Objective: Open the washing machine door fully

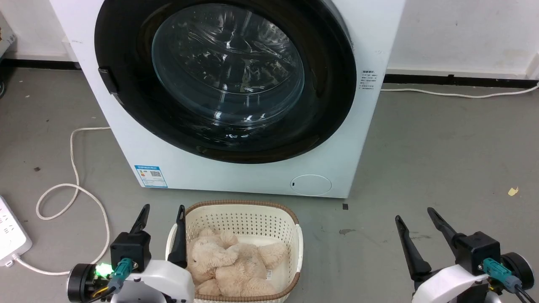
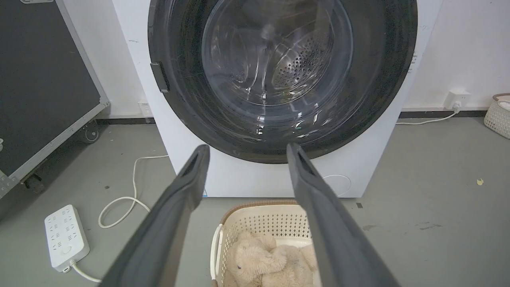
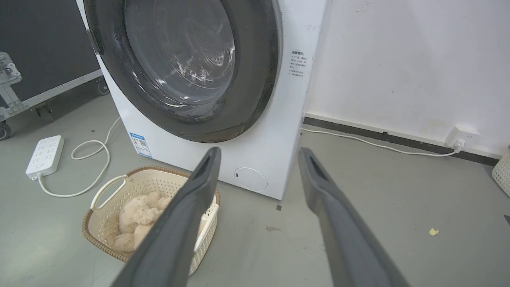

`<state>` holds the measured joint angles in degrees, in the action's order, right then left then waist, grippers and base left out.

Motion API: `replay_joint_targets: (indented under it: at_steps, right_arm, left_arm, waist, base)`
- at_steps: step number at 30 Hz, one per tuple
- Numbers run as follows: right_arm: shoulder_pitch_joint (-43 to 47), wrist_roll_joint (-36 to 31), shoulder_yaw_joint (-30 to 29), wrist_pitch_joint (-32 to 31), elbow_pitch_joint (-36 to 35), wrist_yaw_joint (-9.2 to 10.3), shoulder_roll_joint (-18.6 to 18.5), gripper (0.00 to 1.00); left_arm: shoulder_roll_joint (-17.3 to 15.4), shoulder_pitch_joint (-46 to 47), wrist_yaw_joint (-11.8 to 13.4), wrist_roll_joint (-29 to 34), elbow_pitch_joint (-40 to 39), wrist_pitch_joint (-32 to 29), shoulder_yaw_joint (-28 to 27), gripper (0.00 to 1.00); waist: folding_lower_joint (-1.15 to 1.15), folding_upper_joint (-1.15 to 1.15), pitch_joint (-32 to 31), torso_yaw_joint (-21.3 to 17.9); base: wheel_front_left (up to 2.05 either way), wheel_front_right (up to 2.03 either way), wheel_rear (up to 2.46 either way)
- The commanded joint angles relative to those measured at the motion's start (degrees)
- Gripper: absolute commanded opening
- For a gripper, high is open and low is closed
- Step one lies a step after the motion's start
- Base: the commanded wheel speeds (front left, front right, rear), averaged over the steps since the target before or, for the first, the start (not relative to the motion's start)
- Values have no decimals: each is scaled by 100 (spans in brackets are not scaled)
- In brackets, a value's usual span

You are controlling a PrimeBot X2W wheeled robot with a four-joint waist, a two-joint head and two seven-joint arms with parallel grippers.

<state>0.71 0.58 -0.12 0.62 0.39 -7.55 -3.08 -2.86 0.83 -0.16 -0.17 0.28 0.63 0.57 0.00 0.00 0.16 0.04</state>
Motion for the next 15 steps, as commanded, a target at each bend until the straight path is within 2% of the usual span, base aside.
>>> replay_joint_targets:
  at_steps: [1, 15]
  right_arm:
    - [-10, 53, -17, 58, -5, 1, 2, 100]
    - [-316, 18, -21, 167, -133, 1, -140, 100]
  left_arm:
    - [0, 0, 24, -8, 5, 58, 18, 100]
    - [0, 139, 86, -37, -98, 226, 144, 100]
  waist:
    - [0, 0, 11, 3]
    - [0, 0, 354, 85]
  base:
    - [0, 0, 0]
    - [0, 0, 0]
